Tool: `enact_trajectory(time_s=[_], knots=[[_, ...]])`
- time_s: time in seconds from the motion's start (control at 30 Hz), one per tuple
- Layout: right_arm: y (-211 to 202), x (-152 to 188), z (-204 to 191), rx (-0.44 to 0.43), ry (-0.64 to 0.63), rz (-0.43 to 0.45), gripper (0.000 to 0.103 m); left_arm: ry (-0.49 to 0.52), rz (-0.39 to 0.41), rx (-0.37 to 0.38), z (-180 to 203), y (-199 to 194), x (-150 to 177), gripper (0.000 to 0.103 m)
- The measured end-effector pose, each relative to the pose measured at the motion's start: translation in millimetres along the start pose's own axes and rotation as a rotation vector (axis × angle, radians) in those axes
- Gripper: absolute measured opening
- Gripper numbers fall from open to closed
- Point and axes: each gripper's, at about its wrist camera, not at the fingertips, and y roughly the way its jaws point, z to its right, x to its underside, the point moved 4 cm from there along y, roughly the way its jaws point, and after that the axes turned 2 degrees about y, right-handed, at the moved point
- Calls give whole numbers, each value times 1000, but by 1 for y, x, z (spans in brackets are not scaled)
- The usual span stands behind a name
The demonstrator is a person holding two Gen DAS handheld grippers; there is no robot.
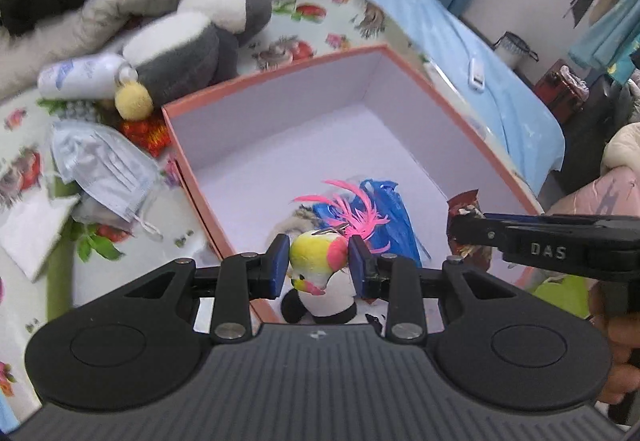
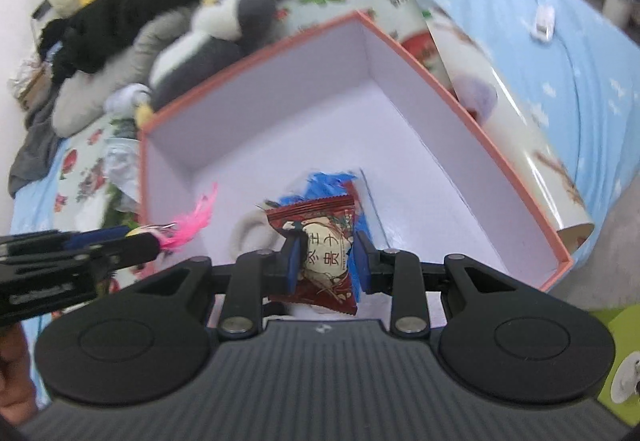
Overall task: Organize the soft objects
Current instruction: 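Open left tool to drop bird toy while right tool drops packet into box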
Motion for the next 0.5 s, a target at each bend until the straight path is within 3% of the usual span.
enact_trajectory(time_s=[0.1,0.3,0.43,0.5], knots=[[10,-1,8,22,8,-20,32,-32,-57,10,-1,17,-4,37],[16,-5,14,27,15,-33,35,-32,-93,19,3,37,-5,38],[18,-7,19,24,35,-39,50,0,-121,-12,7,45,-2,43],[17,-5,17,23,15,-39,51,-3,-115,-11,6,45,-2,45]])
